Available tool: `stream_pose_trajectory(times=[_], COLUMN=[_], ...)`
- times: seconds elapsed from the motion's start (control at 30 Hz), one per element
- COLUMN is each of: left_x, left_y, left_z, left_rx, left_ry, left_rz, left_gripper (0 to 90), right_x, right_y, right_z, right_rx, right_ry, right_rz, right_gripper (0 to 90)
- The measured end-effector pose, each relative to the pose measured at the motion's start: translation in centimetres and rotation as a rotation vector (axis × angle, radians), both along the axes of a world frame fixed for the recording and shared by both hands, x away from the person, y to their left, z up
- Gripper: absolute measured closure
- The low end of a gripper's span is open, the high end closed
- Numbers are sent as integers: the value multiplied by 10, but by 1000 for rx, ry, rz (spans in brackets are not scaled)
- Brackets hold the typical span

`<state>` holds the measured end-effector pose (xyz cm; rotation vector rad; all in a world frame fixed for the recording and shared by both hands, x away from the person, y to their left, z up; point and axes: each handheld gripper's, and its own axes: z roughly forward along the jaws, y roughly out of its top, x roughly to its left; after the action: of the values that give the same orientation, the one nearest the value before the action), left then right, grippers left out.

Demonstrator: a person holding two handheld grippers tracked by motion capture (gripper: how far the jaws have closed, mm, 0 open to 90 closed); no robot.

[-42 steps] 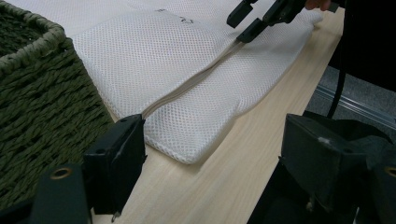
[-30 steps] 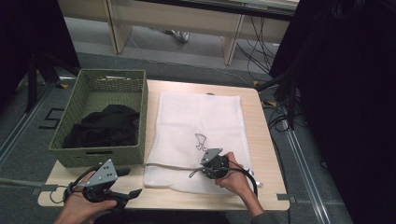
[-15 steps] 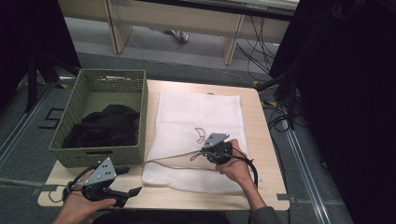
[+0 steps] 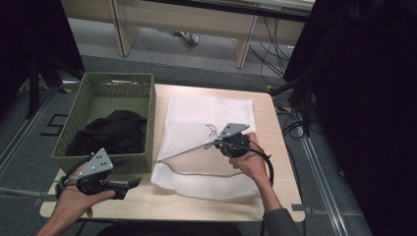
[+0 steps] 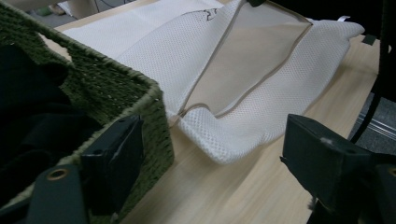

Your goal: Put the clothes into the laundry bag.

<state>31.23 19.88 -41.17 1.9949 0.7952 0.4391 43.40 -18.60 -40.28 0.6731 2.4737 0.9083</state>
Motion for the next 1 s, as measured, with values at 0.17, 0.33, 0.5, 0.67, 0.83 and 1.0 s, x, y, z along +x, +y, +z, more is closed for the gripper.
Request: stream_pose_trajectory(times=[0.17, 0.33, 0.5, 0.67, 0.83, 1.0], left_x=[18, 38, 62, 94, 121, 144], left_y=[13, 30, 46, 52, 51, 53], left_z=[10, 21, 28, 22, 16, 10], left_rx=[31, 48, 87, 169, 186, 200], left_ry=[5, 8, 35, 143, 201, 270], left_rz=[73, 139, 199, 201, 216, 198], left_gripper=[195, 181, 181, 175, 175, 166], right_x=[2, -2, -5, -4, -5, -5], right_y=[-2, 0, 0, 1, 3, 3], right_z=[6, 19, 27, 32, 31, 30], right_rx=[25, 40, 50, 56, 53, 52], right_ry=[4, -11, -26, -32, -27, -24], right_rz=[-12, -2, -1, 13, -2, 0], right_gripper=[871, 871, 871, 871, 871, 871])
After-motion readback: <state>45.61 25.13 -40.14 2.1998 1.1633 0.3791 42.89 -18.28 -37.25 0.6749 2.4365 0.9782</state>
